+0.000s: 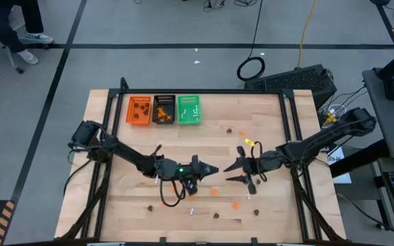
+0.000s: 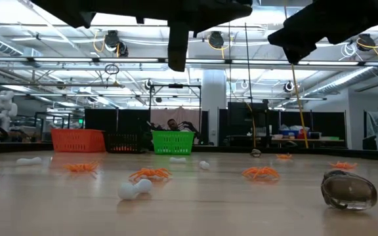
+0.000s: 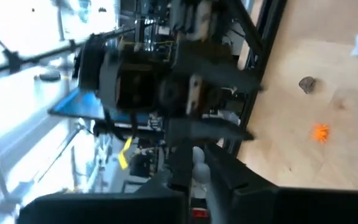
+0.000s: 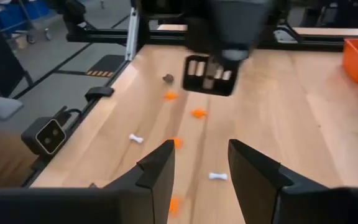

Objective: Sort Halloween decoration
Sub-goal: Put the white bone toy into the green bin

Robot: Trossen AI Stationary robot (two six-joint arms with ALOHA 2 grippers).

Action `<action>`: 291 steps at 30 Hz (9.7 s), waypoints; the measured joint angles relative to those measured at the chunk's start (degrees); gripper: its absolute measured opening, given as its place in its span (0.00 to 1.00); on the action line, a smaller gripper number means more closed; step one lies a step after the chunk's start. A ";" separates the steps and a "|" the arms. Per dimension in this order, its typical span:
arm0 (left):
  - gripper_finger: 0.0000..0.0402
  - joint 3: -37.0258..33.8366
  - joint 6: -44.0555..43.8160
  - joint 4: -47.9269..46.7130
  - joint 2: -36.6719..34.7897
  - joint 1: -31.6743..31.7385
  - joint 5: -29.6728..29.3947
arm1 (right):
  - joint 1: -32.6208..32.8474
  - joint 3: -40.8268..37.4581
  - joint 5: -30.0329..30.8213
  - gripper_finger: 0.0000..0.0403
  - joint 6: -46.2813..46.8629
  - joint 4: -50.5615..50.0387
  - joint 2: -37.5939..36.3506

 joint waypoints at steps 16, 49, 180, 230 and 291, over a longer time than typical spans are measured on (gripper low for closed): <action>0.06 -0.01 -32.44 8.21 0.02 12.71 -4.32 | 2.26 0.00 13.33 0.34 -2.76 23.13 22.37; 0.03 -0.05 -85.37 -58.46 -22.63 36.93 20.07 | 3.39 0.00 11.24 0.34 -5.00 47.14 36.35; 0.11 -18.37 -90.18 -11.34 6.88 4.14 1.50 | 4.01 0.02 13.64 0.34 3.76 11.77 21.60; 0.00 -18.15 -57.81 -18.04 -15.76 4.57 -1.49 | 3.98 0.02 14.97 0.34 3.84 11.75 21.62; 0.28 -31.55 -83.56 -17.26 -11.15 25.70 -13.67 | -27.84 15.12 5.38 0.34 -13.87 29.29 46.40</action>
